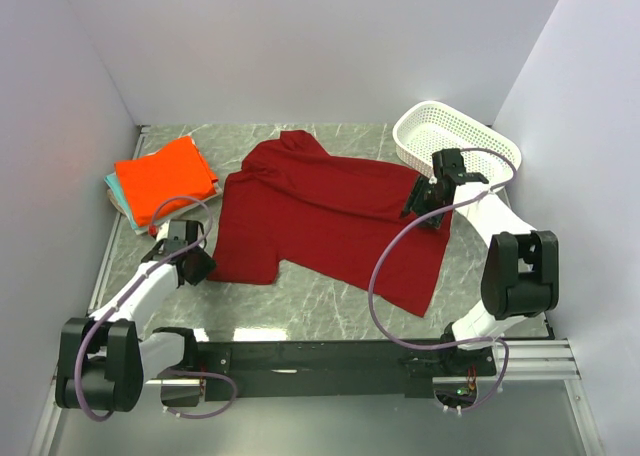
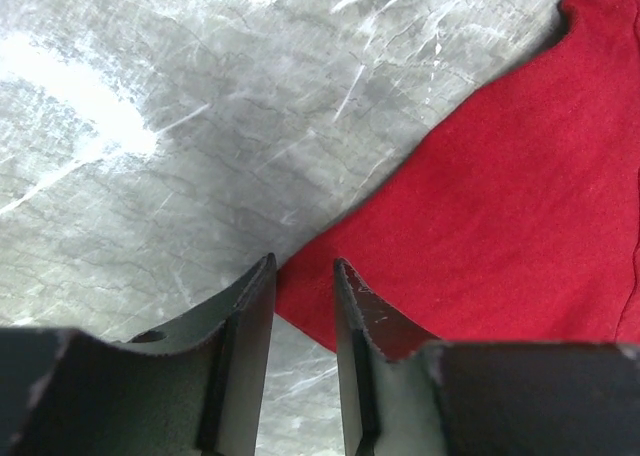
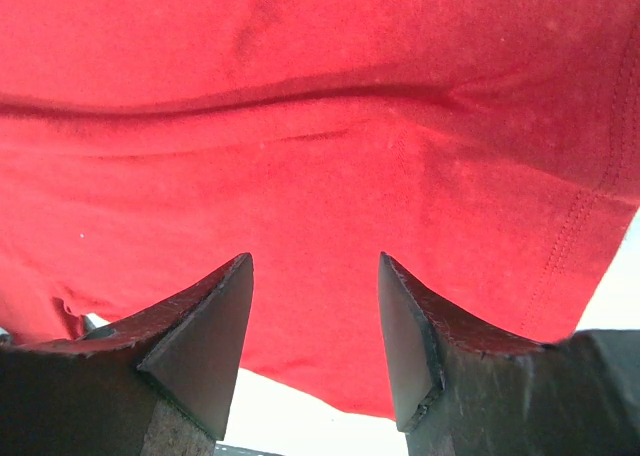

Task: Fold and stack the t-shirts
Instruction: Flatten the tshirt out

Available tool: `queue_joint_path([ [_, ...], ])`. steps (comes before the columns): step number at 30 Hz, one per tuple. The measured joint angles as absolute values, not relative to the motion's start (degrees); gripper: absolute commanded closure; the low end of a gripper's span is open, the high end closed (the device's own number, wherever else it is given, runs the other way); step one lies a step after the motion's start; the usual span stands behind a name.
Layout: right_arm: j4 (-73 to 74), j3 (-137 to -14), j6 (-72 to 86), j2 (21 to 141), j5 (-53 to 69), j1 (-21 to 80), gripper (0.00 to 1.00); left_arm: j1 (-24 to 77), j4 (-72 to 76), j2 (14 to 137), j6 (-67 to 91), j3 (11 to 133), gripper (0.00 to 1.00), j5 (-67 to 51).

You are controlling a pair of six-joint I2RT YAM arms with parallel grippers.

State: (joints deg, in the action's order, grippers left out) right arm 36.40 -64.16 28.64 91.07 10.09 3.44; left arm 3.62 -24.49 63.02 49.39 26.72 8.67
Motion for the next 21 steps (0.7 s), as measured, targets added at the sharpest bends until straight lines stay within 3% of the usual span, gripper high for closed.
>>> queue_joint_path([
  [9,36.58,-62.54,28.62,89.21,9.52,3.44,0.40,6.63,-24.56,65.54,50.48,28.29,0.67,10.00],
  [17,36.62,-62.54,28.64,88.88,9.52,3.44,0.40,6.74,-24.53,66.28,50.78,28.49,0.99,10.15],
  [21,36.64,-62.52,28.64,88.84,9.54,3.44,0.41,6.79,-24.53,66.28,50.74,28.53,0.99,9.93],
])
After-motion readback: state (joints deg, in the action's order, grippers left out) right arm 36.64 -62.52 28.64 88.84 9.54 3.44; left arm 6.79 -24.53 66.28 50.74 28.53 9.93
